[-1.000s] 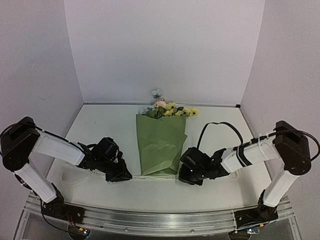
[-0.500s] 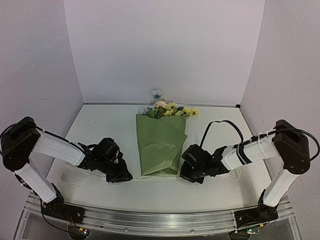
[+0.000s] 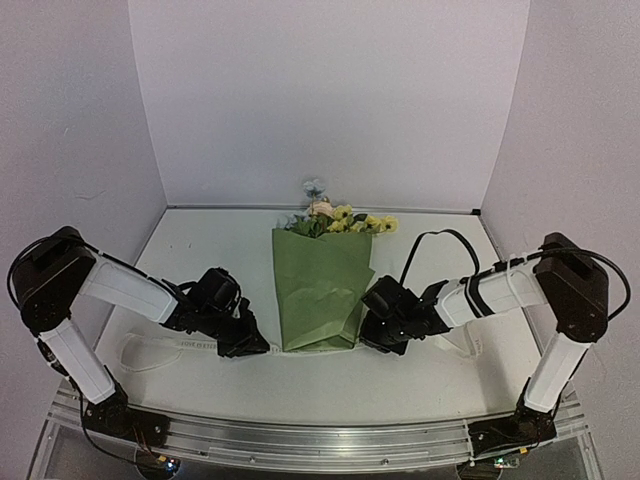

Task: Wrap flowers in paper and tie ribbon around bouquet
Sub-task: Move the ribbon to the center of the board.

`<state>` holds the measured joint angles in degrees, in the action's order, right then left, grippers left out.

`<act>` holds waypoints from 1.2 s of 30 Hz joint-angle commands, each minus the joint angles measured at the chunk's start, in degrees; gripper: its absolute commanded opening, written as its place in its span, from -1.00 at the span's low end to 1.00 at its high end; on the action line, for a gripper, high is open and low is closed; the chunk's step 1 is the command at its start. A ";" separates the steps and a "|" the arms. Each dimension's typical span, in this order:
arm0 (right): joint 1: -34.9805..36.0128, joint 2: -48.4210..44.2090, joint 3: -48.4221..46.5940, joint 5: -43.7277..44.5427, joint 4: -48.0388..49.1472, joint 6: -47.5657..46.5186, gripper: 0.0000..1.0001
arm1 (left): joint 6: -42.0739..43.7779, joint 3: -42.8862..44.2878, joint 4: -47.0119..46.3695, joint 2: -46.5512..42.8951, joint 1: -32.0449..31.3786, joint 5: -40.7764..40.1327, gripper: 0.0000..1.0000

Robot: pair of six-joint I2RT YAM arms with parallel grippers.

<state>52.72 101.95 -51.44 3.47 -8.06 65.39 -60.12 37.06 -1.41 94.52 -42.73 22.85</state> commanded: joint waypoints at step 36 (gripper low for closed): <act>-18.39 6.21 -15.19 -6.41 -11.64 -9.06 -0.72 | 10.07 19.76 12.14 20.41 12.34 -1.19 -0.87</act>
<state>35.39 108.29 -62.18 -5.10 -13.03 60.17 -50.87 57.53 3.56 110.38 -31.45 26.46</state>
